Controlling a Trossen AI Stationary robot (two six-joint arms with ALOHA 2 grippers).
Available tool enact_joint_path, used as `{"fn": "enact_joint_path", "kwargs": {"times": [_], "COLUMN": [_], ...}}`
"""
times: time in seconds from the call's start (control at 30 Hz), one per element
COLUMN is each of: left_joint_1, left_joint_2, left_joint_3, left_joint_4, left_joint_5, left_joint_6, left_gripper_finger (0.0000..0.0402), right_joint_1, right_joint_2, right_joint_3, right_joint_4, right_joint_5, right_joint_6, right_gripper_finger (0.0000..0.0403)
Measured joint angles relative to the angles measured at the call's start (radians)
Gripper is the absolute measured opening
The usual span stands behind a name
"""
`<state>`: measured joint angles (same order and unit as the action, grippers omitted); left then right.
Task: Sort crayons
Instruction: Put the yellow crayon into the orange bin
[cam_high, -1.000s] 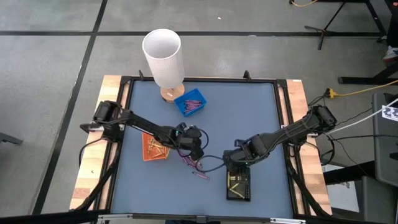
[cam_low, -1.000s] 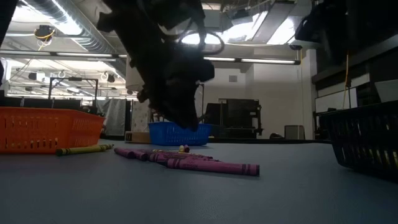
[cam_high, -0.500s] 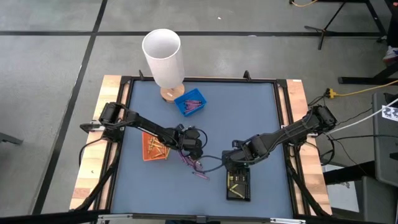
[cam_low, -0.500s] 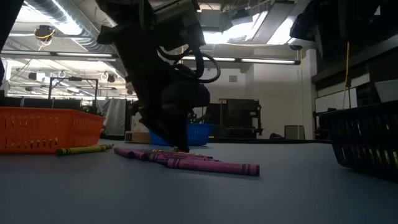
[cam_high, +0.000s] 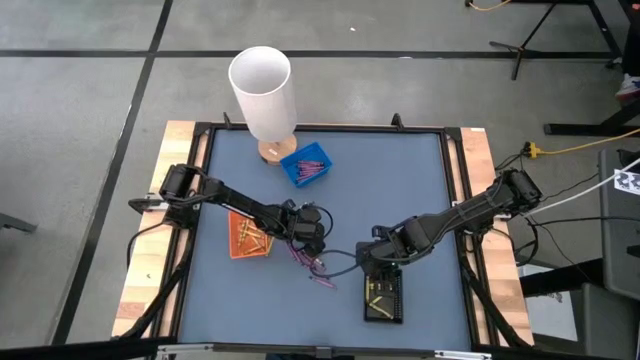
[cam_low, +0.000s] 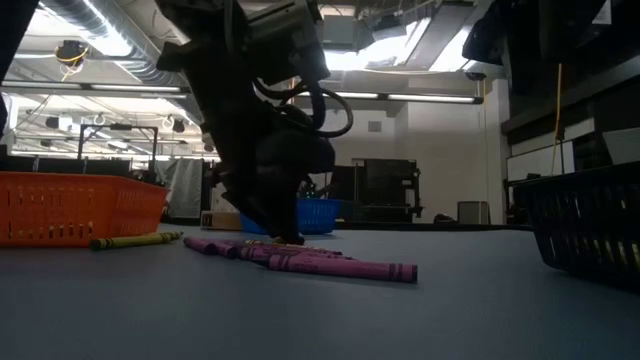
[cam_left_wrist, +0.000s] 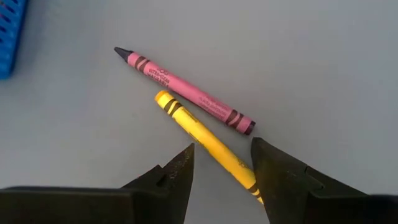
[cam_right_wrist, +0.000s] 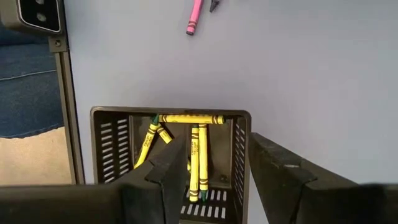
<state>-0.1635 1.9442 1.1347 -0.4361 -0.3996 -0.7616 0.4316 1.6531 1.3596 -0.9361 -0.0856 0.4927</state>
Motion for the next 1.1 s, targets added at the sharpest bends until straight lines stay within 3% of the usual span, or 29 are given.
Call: {"fn": "enact_joint_path", "kwargs": {"times": [0.57,0.93,1.1], "left_joint_1": [-0.001,0.001,0.001], "left_joint_2": [-0.001,-0.002,-0.006], "left_joint_3": [0.0,0.0,-0.001], "left_joint_4": [-0.024,-0.046,-0.046], "left_joint_5": [0.011,0.009,-0.002], "left_joint_6": [0.012,0.013,0.059], "left_gripper_finger": [0.0047,0.001,0.0004], "right_joint_1": [0.0,0.0,0.0], "right_joint_2": [0.0,0.0,0.0], "right_joint_3": [0.0,0.0,0.0], "right_joint_4": [0.0,0.0,0.0], "right_joint_5": [0.0,0.003,0.062], "right_joint_6": [0.0,-0.001,-0.002], "right_gripper_finger": [0.0168,0.0168,0.0168]}}
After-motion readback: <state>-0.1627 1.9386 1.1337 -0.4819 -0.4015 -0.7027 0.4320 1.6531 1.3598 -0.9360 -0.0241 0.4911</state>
